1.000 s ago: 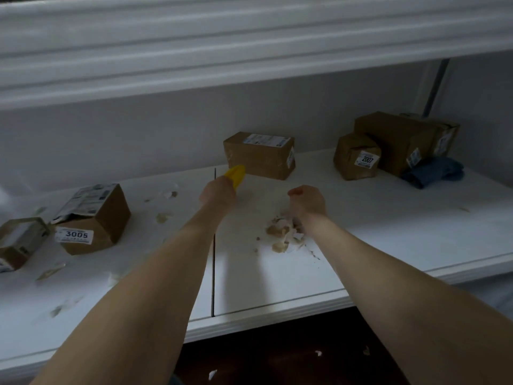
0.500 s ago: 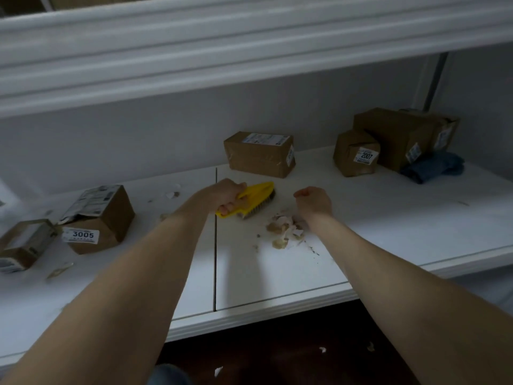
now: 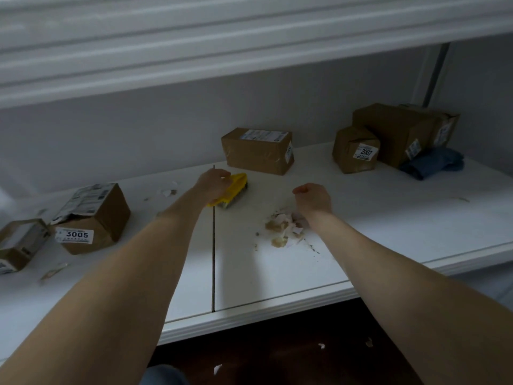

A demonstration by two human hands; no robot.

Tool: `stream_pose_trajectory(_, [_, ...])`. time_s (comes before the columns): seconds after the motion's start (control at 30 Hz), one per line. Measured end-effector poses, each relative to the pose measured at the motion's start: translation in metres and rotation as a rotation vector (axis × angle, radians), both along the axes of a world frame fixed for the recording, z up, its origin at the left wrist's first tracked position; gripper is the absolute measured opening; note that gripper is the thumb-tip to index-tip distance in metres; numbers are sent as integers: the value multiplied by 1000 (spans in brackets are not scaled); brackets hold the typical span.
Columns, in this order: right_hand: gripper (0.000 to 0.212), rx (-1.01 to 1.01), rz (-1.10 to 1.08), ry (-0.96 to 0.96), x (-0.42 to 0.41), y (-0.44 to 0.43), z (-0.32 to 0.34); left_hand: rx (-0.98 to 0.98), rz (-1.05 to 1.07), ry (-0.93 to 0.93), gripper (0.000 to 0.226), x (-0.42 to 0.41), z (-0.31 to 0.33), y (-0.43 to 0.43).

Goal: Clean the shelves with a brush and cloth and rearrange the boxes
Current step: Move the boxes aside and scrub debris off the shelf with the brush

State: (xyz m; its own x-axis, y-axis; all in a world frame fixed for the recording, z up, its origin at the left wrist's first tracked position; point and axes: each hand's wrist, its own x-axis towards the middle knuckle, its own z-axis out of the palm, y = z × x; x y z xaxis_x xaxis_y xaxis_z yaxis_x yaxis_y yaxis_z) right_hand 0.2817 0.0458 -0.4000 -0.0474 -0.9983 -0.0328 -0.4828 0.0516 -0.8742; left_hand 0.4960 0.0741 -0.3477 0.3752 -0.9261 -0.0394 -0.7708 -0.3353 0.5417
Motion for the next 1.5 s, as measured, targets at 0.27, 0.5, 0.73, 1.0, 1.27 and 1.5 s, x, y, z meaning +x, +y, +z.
stream_pose_trajectory(0.27, [30, -1, -26, 6, -11, 0, -1, 91, -3, 166, 44, -14, 2, 4])
stream_pose_trajectory(0.5, [31, -8, 16, 21, 3, 11, 2, 255, -155, 523, 41, -15, 5, 21])
stream_pose_trajectory(0.73, [30, -6, -3, 29, -6, 6, 4, -16, 33, 304, 41, -6, 0, 18])
stream_pose_trajectory(1.0, [29, -8, -15, 37, -13, 3, 3, -83, 68, 93, 44, 0, -11, 5])
stream_pose_trajectory(1.27, [29, 7, -34, 29, -13, 7, 0, 146, -116, 234, 44, -28, 1, 13])
stream_pose_trajectory(1.5, [30, 3, -4, 52, -5, 13, 5, -1, -21, 309, 40, -20, -3, 19])
